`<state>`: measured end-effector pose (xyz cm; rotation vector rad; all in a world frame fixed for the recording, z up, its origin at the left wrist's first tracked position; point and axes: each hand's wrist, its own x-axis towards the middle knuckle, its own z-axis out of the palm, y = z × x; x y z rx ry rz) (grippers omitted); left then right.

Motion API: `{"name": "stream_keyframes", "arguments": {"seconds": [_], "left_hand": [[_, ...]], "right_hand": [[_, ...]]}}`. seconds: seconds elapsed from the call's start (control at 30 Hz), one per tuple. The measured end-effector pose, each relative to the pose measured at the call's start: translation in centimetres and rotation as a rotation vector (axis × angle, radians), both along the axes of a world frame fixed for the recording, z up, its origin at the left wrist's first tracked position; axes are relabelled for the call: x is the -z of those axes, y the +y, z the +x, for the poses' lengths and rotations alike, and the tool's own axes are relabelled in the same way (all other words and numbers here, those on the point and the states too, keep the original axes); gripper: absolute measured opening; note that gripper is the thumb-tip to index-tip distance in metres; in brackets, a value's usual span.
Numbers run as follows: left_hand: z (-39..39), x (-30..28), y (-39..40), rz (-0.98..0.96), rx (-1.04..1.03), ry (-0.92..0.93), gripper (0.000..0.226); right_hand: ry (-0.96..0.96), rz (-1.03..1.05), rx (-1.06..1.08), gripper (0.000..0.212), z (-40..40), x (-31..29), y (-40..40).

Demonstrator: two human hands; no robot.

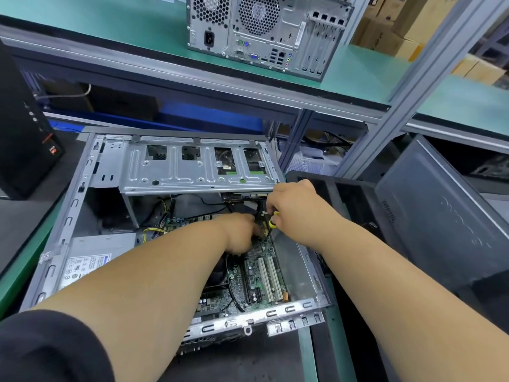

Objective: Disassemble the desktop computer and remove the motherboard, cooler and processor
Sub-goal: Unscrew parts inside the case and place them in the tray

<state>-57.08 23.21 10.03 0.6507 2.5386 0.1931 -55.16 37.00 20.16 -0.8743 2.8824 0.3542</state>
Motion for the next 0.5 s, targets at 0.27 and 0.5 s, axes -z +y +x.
{"name": "stream_keyframes", "arguments": {"seconds": [0.27,0.5], "left_hand": [[-0.08,-0.09,0.08,-0.023,0.001,-0.027,0.06],[-0.12,-0.03,0.11,-0.014,-0.004,-0.029,0.06]], "right_hand": [[0.005,-0.01,0.005,0.019,-0.25,0.51,-0.17],[-0.003,-0.009,0.015,0.018,-0.42,0.85,-0.16]]}}
